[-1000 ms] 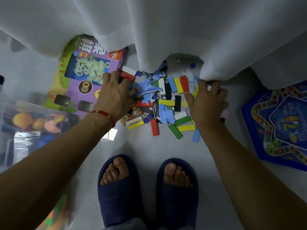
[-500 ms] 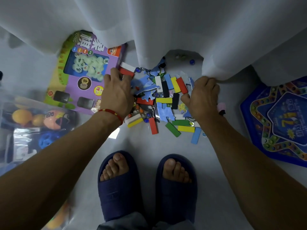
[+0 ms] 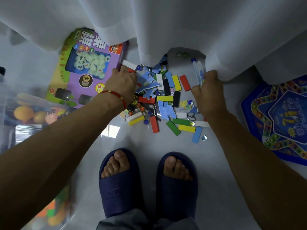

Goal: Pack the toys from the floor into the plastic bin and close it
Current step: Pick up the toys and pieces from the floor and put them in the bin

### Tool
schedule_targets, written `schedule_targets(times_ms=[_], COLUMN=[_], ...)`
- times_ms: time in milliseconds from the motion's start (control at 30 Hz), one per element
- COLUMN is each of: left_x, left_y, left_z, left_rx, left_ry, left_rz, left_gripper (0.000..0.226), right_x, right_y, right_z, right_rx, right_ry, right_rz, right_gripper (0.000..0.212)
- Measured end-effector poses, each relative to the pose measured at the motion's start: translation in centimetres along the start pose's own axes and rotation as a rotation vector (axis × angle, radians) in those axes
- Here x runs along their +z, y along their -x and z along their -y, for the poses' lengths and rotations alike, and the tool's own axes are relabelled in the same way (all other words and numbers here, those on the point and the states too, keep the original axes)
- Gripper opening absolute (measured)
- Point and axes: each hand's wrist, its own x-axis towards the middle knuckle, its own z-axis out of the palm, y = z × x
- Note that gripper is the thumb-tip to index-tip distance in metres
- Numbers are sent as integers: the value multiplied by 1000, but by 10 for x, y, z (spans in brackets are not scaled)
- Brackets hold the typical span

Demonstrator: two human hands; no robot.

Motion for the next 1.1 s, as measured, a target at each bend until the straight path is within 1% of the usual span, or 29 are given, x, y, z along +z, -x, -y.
schedule_targets(times_ms=[133,167,200,233,300,367,433,500,600,667,767,833,867,967,1000,1033,1100], left_x=[4,6,7,6,8,9,10,11,6,-1,-14,-25,-31,-51,-60,-70,-92], left_y=[10,13,16,17,18,19,18,19,22,26,37,51,59,88,102,117,151], left_z=[2,2,3,4,6,11,14,15,12,11,10,7,5,-2,-2,-1,5], left_rx=[109,122,96,59,34,29,2,-4,-2,-37,-179,-317,-408,-793,-890,-936,-912], left_ry=[-49,-57,-13,67,192,242,294,300,342,407,525,758,955,1795,2027,2210,2499], left_rz=[-83,-112,-134,-157,-205,-188,-164,-152,-150,-187,-317,-368,-360,-195,-125,-46,77], left_gripper=[25,25,28,28,22,25,23,19,21,29,21,23,22,18,18,18,20], right_x=[-28,-35,-41,-47,-53,-54,-48,-40,-32,-30,-30,-31,-32,-42,-48,-56,-76], right_y=[15,18,22,25,32,38,44,50,59,63,69,72,75,86,91,95,107], right_z=[5,5,5,5,5,4,4,6,12,16,22,26,28,43,51,63,98], right_rx=[48,64,91,135,273,379,408,426,472,502,563,595,600,557,531,498,413], right_ry=[-377,-481,-587,-717,-1102,-1476,-1752,-1871,-1944,-1934,-1905,-1888,-1862,-1688,-1619,-1553,-1416], right_rz=[45,59,89,136,276,438,592,724,817,827,804,784,772,751,745,743,755], right_gripper=[29,25,19,14,13,24,31,29,28,27,26,26,24,17,17,17,24])
